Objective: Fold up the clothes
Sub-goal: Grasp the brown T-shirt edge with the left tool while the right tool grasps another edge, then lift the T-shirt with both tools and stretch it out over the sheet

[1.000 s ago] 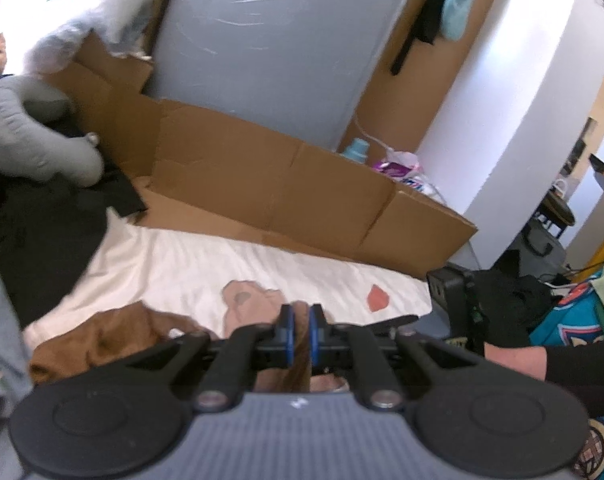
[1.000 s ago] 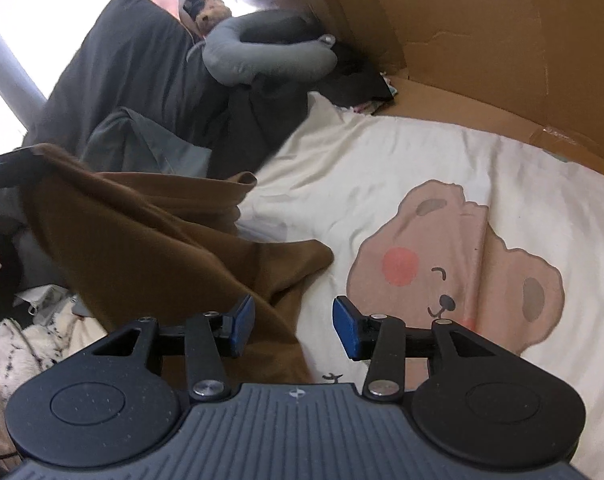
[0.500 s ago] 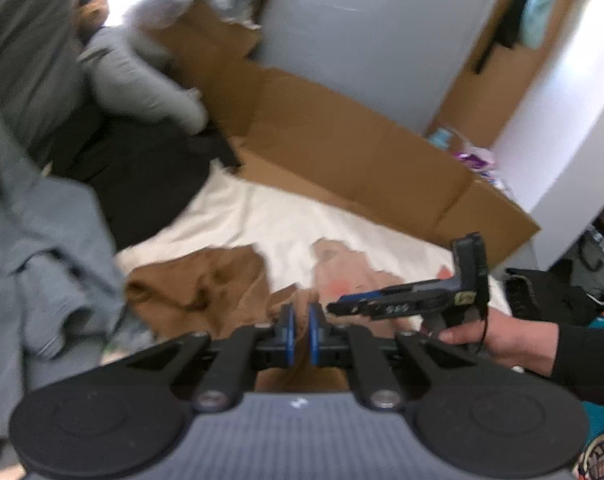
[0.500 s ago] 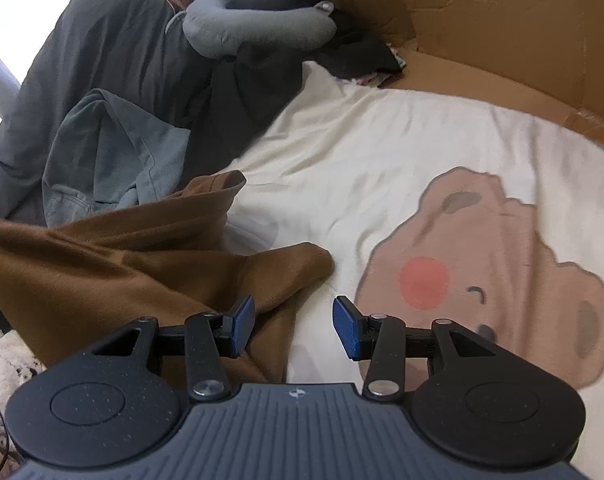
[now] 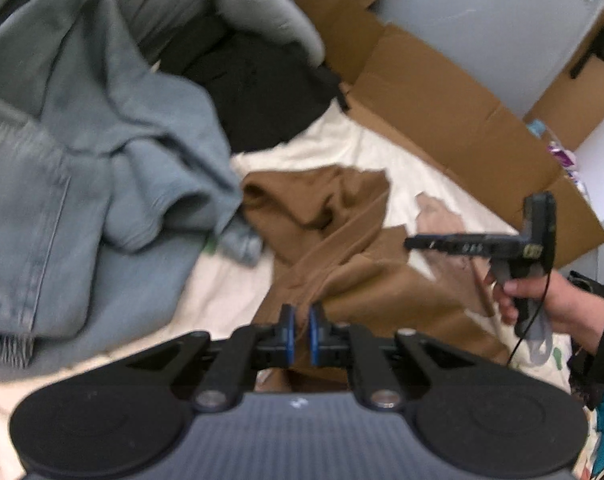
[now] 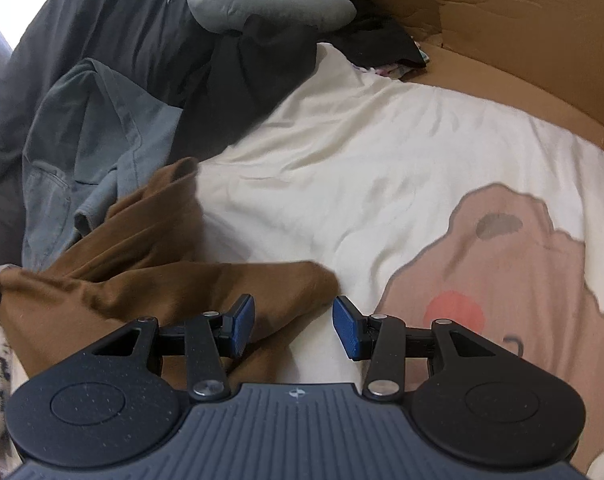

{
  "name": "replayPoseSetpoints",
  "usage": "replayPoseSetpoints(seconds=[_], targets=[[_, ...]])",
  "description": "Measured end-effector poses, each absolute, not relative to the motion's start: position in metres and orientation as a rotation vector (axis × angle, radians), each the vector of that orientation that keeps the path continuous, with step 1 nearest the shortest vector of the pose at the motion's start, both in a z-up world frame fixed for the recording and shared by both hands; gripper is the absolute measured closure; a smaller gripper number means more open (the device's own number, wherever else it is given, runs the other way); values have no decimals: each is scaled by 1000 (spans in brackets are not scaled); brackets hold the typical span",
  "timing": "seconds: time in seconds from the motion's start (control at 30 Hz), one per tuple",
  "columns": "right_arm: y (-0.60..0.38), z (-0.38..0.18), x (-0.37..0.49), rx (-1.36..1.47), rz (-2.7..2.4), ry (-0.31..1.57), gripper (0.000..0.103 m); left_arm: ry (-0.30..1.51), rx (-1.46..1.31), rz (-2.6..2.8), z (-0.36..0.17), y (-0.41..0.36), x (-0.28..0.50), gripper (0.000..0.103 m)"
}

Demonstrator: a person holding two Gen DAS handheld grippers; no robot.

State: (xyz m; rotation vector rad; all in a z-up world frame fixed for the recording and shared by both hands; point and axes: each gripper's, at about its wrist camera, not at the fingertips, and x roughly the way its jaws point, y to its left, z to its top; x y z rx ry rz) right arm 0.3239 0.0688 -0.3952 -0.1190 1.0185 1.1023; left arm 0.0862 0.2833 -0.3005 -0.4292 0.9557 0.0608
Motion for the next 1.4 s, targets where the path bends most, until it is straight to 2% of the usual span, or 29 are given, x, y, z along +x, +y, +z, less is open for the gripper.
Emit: replayPoseSetpoints(seconds=[0.1, 0.17, 0.27, 0.33, 0.37, 0.4, 0.7, 1.0, 1.4], targets=[[79, -398, 332, -126, 1096, 1023, 50, 968, -438, 70, -306, 285, 82, 95], [87, -403, 335, -130, 1100, 1048, 44, 973, -442, 73, -309, 285, 79, 95], [95, -410, 331, -144, 1125, 1061, 44, 974, -441, 71, -310, 286, 79, 95], [95, -413, 324, -152, 1145, 1054, 60, 971, -443, 71, -310, 287, 79, 95], [94, -413, 323, -161, 1151, 1049, 85, 970, -444, 71, -311, 287, 80, 95], [93, -412, 321, -173, 1155, 1043, 96, 969, -441, 68, -310, 286, 81, 95], [40, -371, 319, -218, 1143, 971, 97, 929, -418, 25, -304, 274, 95, 95], [-45, -335, 304, -214, 1043, 980, 98, 887, -371, -54, -299, 259, 126, 95], [-163, -303, 275, -24, 776, 969, 99, 823, -283, -256, -295, 203, 184, 95]])
